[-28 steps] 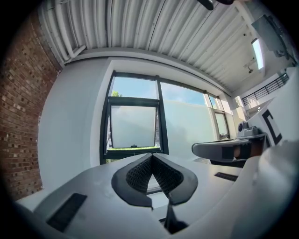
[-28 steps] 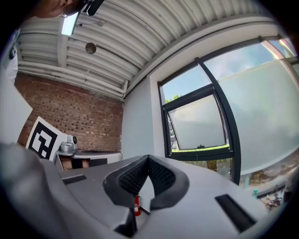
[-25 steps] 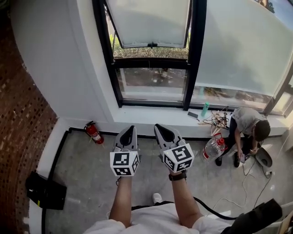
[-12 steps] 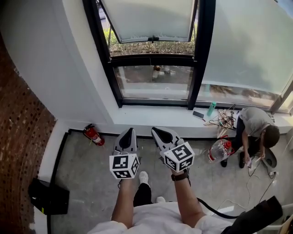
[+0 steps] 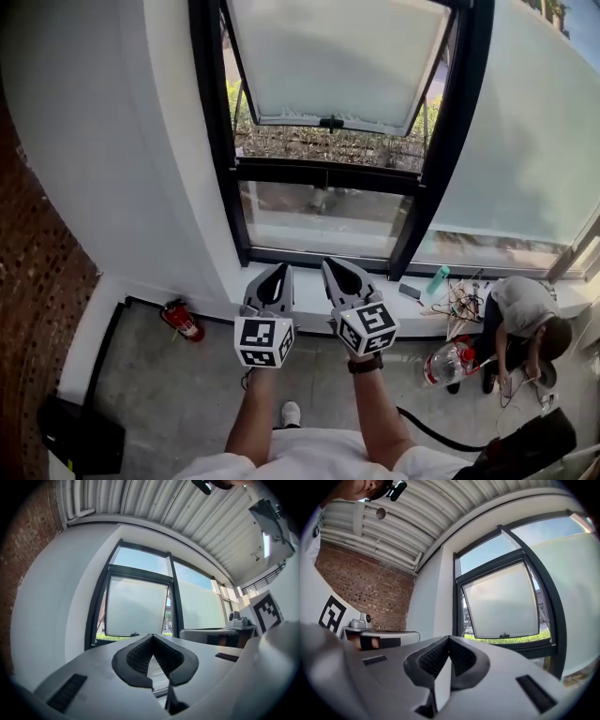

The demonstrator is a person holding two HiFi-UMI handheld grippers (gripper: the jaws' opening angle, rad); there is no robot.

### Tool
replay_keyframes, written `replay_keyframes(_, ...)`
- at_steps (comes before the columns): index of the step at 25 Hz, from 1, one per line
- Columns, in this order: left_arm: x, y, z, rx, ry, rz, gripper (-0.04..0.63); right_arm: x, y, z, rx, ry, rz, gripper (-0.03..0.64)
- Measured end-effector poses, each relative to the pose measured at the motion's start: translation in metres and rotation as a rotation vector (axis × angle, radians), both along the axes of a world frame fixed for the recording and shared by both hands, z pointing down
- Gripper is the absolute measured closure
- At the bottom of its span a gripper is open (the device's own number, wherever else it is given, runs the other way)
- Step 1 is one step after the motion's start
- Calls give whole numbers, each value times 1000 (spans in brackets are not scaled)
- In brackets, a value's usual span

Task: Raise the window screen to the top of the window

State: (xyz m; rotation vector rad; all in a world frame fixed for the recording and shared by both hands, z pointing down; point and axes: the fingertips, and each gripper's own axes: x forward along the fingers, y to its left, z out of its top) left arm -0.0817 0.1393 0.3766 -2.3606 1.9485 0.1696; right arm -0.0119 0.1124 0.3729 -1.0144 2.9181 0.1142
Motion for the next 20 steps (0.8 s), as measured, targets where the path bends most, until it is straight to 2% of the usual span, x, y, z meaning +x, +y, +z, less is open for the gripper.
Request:
replay_keyframes(3,-25,-32,6,20,-35,34,597,-37,-32,10,-9,14,-10,621)
replay_keyframes(7,-49,-85,30,-40,-12,31,597,-64,-70,31,-26,36,-4,621)
replay_keyframes(9,-47,-113,37,-62,4,43,597,-60,-94,38,-40,52,16,621)
replay_keyframes(13,-46,-171,37,-57,13,48,597,-43,-158,40,-62,32,63,621)
replay_keyframes(20,-48,-307,32,-47,-30,29,597,-33,-304,24,-56,-7,54,621)
